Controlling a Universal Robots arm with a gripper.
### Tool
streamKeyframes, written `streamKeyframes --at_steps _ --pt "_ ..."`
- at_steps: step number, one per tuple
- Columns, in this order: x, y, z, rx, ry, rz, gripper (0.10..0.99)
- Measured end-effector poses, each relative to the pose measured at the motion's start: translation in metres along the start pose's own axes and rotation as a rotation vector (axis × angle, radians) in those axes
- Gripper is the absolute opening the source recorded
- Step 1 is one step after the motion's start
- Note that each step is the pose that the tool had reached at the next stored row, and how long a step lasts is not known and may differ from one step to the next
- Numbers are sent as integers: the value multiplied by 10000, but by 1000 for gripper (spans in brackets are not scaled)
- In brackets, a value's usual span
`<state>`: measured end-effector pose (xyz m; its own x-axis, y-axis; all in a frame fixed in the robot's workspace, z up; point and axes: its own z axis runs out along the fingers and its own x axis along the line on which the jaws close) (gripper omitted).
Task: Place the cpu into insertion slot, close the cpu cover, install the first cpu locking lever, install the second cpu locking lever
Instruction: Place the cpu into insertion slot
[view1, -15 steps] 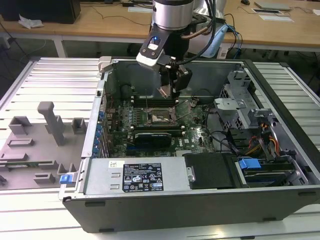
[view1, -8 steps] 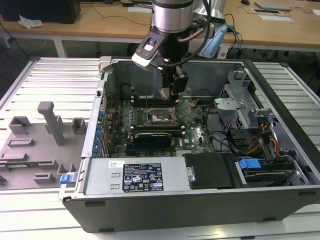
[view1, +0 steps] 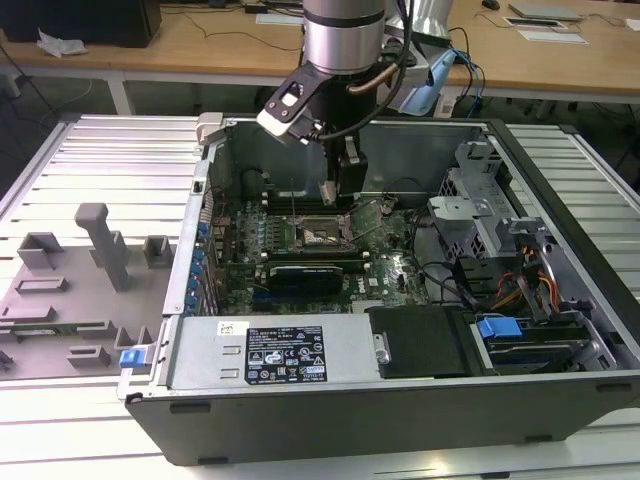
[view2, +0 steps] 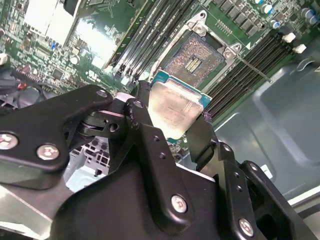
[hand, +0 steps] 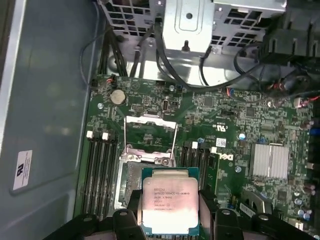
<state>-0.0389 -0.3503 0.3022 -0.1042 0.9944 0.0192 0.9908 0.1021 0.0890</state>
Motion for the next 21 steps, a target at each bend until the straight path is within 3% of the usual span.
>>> streamKeyframes --at_steps 11,21 --pt "73 -41 167 3 -5 78 541" --pt "81 -50 276 114 17 -49 541"
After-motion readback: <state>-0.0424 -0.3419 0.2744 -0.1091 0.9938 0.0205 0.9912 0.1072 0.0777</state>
